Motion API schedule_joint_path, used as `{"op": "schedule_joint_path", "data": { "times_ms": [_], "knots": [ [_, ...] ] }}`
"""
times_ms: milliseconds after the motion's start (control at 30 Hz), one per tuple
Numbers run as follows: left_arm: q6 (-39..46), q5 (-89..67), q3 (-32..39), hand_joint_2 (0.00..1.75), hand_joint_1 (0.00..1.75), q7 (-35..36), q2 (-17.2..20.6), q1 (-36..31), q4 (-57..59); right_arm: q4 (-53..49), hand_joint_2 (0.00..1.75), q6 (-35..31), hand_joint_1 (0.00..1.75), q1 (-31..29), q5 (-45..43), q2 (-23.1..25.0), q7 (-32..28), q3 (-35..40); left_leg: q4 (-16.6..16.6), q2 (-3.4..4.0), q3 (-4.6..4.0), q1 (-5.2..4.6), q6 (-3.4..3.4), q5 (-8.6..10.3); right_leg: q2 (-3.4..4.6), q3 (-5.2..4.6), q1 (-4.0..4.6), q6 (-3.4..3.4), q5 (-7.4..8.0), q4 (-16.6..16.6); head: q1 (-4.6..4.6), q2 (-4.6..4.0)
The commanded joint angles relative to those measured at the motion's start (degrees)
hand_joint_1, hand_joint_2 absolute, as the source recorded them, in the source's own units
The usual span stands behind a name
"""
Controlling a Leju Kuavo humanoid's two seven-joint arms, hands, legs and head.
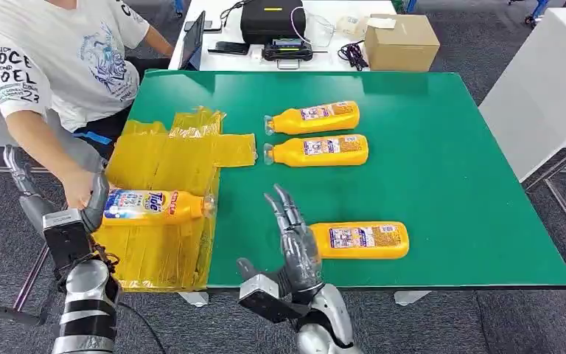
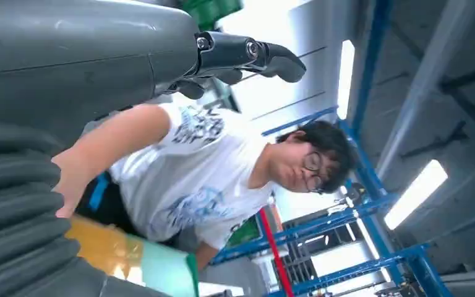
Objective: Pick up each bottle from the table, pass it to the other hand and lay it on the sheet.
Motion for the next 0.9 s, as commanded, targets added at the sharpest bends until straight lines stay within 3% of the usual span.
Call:
{"op": "schedule_joint_path", "data": {
  "times_ms": [33,300,433,900],
  "knots": [
    [-0.2,-2.4,-7.5,1.75,0.0,-1.1,2.0,5.6,1.5,1.0,1.75,6.2,0.0,-3.6,11.9,-10.3,11.5,-7.3,-0.1,0.05,0.23,0.03,-0.05,-0.03,0.01,0.27,0.05,-0.07,0.01,-0.2,-0.02,0.0],
    [-0.2,-1.6,-10.2,1.75,0.0,-1.1,1.2,5.9,4.8,0.4,1.75,8.4,0.0,-4.1,14.6,-10.9,14.3,-7.2,0.0,0.0,0.16,0.01,-0.1,-0.06,-0.04,0.22,0.06,-0.11,-0.02,-0.1,-0.02,0.0],
    [-0.2,-3.2,-9.0,1.75,0.0,-1.1,0.4,5.7,6.4,2.9,1.75,15.4,0.0,-5.7,17.1,-13.5,20.5,-6.4,0.0,-0.02,0.12,0.03,-0.06,-0.05,-0.04,0.17,0.07,-0.08,-0.01,-0.1,-0.04,0.0],
    [-0.2,-9.5,-6.7,1.75,0.0,-1.1,-1.2,2.3,11.5,9.6,1.75,24.0,0.0,-9.1,12.9,-18.3,24.0,-3.8,0.0,-0.04,0.09,0.01,-0.06,-0.02,-0.06,0.16,0.05,-0.06,0.02,-0.1,-0.04,0.0]
  ]
}}
